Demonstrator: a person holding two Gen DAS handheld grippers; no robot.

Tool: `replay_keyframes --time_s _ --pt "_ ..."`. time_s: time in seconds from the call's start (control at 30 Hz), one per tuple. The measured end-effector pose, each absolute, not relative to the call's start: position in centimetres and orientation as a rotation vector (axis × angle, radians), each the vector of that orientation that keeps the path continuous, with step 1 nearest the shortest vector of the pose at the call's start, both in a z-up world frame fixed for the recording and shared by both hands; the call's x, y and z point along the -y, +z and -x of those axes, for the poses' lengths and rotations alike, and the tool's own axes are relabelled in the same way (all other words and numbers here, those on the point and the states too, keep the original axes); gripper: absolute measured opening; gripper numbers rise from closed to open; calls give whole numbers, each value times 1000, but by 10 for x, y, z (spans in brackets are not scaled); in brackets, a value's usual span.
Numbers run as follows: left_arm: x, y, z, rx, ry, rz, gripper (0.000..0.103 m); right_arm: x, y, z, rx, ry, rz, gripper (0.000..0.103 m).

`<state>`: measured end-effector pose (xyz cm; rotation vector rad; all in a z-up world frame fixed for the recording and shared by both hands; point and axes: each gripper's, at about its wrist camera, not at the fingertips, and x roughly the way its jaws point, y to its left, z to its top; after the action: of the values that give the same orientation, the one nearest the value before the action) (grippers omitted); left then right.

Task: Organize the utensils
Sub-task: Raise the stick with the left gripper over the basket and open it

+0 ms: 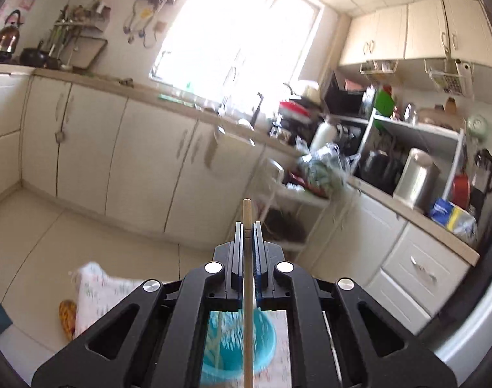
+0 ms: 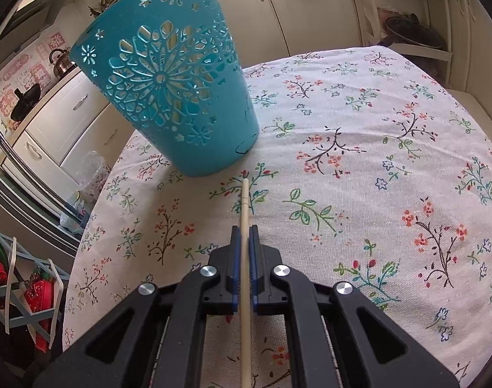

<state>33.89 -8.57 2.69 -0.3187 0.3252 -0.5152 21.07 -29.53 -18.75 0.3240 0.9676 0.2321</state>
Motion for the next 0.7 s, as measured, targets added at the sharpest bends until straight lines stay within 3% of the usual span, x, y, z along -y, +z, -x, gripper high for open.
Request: replay_keyframes --time_s 0.37,0.7 --pt "105 15 -396 -248 -404 332 5 297 -188 -211 -968 236 -337 6" --pt "105 -14 -403 -264 -372 337 5 299 -188 -211 -969 240 -351 6"
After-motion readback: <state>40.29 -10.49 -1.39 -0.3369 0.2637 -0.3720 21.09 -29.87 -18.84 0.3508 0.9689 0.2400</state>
